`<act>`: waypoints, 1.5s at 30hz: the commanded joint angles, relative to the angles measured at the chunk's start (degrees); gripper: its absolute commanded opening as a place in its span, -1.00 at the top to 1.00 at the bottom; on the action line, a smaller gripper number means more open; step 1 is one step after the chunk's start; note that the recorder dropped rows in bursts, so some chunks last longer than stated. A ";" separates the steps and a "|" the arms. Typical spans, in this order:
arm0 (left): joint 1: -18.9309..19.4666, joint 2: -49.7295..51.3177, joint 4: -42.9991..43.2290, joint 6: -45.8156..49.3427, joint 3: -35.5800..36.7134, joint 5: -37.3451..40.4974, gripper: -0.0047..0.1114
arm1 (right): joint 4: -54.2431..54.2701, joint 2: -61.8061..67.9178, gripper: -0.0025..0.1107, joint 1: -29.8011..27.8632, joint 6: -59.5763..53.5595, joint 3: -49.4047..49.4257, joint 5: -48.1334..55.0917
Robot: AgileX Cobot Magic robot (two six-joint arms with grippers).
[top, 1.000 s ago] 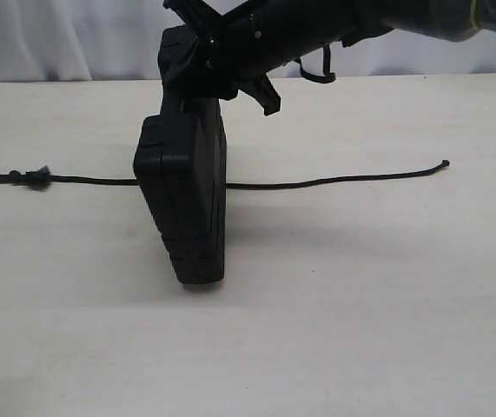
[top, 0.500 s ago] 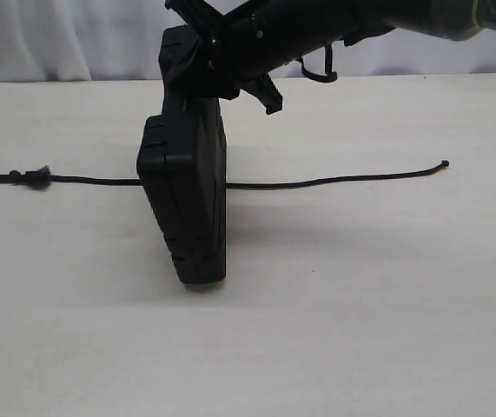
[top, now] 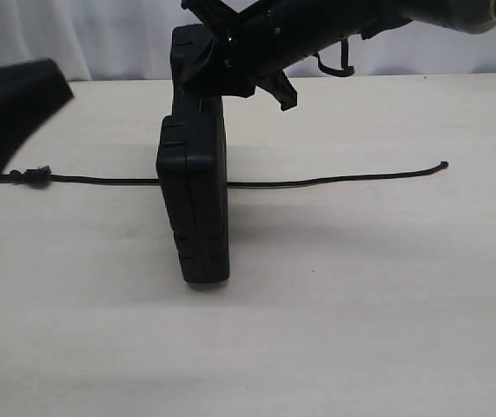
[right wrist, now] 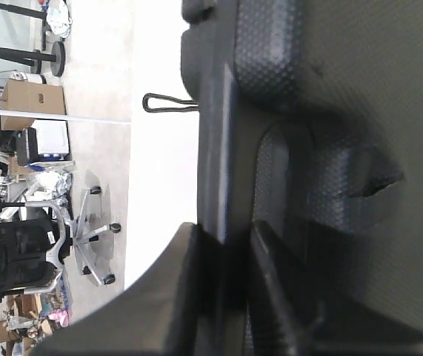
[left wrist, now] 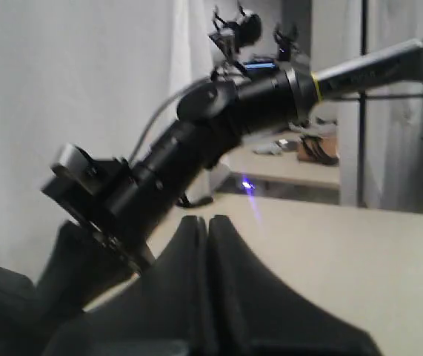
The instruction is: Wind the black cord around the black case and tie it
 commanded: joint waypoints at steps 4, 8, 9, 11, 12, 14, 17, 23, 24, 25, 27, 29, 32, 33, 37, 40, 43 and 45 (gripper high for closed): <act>-0.90 20.22 1.33 17.82 -1.33 -7.45 0.92 | -6.68 0.52 0.89 -0.77 -2.57 0.72 -1.30; -5.50 26.21 -2.94 26.81 -3.46 -7.45 0.92 | -8.53 0.52 0.89 -0.63 -2.57 0.72 -1.30; -6.65 27.27 -3.68 27.49 -4.13 -7.45 0.92 | -8.73 0.52 0.89 -0.63 -2.57 0.72 -1.30; -9.25 29.66 -4.36 28.60 -5.86 -7.45 0.92 | -8.85 0.52 0.89 -0.63 -2.32 0.72 -1.30; -10.29 30.71 -4.82 29.17 -6.44 -7.45 0.92 | -8.85 0.52 0.89 -0.63 -2.32 0.72 -1.30; -11.44 32.52 -6.35 30.12 -7.33 -5.91 0.92 | -8.85 0.52 0.89 -0.63 -2.31 0.72 -1.06; -11.44 33.91 -7.35 30.21 -7.85 -3.69 0.92 | -8.85 0.52 0.89 -0.63 -2.31 0.72 -1.06; -11.44 34.40 -11.47 30.21 -7.85 4.49 0.92 | -8.85 0.52 0.89 -0.63 -2.31 0.72 -1.28; -11.44 34.40 -11.49 30.21 -7.85 4.98 0.92 | -8.95 0.52 0.89 -0.63 -2.31 0.72 -1.24; -11.44 34.40 -11.36 30.21 -7.85 4.66 0.92 | -9.09 0.52 0.89 -0.63 -2.31 0.72 -1.24; -11.44 34.40 -10.71 30.06 -7.85 4.52 0.92 | -9.09 0.52 0.89 -0.63 -2.31 0.72 -1.24; -11.44 34.40 -10.17 30.06 -7.85 4.46 0.92 | -9.09 0.52 0.89 -0.63 -2.31 0.72 -1.24; -11.44 34.40 -9.95 30.06 -7.85 5.13 0.92 | -9.06 0.52 0.88 -0.63 -2.14 0.72 -1.24; -11.44 34.40 -9.82 30.06 -7.85 5.44 0.92 | -9.06 0.52 0.88 -0.63 -2.14 0.72 -1.24; -11.44 35.46 -9.82 30.06 -7.85 6.56 0.92 | -9.06 0.52 0.81 -0.63 -2.14 0.72 -1.24; -11.44 36.73 -9.82 30.95 -7.85 6.56 0.92 | -9.06 0.52 0.57 -0.63 -2.14 0.72 -1.24; -11.44 37.42 -9.82 30.96 -7.85 6.56 0.92 | -9.06 0.52 0.32 -0.63 -2.14 0.58 -1.31; -11.44 37.68 -9.82 30.96 -7.85 6.56 0.92 | -9.06 0.52 0.25 -0.63 -2.14 0.20 -1.46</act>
